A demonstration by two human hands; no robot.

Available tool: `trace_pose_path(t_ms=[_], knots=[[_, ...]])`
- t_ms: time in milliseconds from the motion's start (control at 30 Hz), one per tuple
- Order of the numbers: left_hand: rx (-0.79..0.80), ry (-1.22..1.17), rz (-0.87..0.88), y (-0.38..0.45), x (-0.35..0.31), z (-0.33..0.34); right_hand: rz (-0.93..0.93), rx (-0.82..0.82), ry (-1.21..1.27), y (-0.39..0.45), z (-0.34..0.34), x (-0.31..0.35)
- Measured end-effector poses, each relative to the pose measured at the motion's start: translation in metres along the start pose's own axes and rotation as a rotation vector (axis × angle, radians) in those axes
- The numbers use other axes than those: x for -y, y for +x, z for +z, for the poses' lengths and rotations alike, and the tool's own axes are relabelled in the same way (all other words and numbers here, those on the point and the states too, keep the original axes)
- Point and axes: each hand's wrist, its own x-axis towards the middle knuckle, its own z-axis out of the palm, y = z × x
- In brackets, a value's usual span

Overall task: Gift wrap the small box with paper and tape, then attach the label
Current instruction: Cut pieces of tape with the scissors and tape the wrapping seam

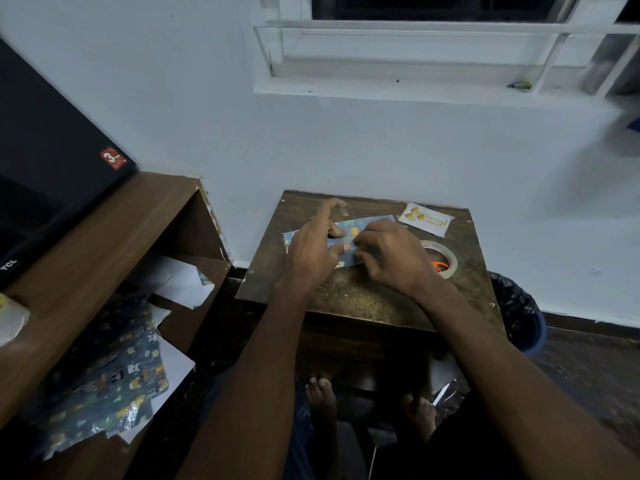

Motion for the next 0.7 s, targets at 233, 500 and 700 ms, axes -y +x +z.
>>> trace_pose_path(t_ms=[233, 500, 700], knots=[[0.038, -0.266, -0.064, -0.002, 0.010, -0.002, 0.091, 0.004, 0.139, 0.005, -0.002, -0.008], [0.002, -0.124, -0.031, -0.006, 0.010, 0.004, 0.193, -0.025, 0.329, 0.006, -0.005, -0.010], [0.013, -0.064, -0.048, -0.005, 0.009, 0.005, 0.129, -0.024, 0.405, 0.000, -0.009, -0.012]])
